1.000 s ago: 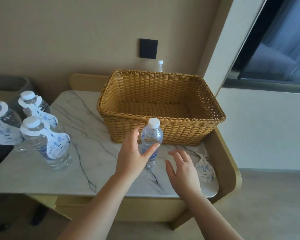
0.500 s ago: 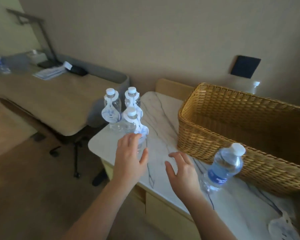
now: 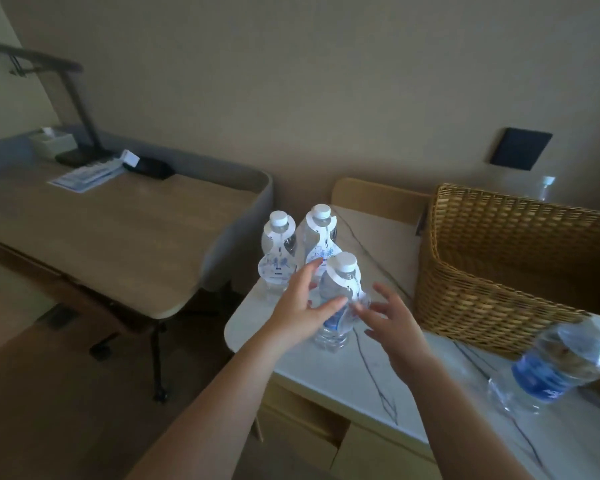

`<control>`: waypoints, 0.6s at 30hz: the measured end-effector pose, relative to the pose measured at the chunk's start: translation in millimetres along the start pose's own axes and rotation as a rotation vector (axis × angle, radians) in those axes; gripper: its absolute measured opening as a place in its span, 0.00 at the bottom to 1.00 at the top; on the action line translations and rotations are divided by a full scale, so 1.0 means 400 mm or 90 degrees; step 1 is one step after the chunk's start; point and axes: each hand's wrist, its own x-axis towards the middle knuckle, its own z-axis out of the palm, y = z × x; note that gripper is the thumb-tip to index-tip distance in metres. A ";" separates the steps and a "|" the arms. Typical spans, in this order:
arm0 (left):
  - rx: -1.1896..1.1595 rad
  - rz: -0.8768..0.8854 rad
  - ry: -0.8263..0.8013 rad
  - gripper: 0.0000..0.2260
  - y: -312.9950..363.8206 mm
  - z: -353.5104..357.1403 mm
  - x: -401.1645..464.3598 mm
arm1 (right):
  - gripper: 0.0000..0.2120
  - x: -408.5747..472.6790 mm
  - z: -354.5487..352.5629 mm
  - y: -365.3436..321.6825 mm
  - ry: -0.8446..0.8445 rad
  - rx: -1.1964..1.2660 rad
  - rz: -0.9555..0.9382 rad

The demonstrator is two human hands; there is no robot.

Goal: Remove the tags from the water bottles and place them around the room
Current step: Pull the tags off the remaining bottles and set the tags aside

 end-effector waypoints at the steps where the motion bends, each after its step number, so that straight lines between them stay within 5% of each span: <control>1: -0.006 0.002 -0.026 0.35 -0.002 -0.010 0.010 | 0.22 0.000 0.006 0.007 0.023 0.032 0.012; 5: 0.021 0.023 -0.075 0.29 -0.001 -0.032 0.040 | 0.01 -0.021 -0.006 0.010 0.045 0.214 0.035; 12: 0.071 0.060 -0.115 0.30 -0.005 -0.053 0.067 | 0.15 -0.039 0.017 0.005 0.031 -0.022 0.010; 18: 0.075 0.070 -0.133 0.35 -0.013 -0.059 0.071 | 0.08 -0.045 0.048 0.023 0.042 -0.050 -0.020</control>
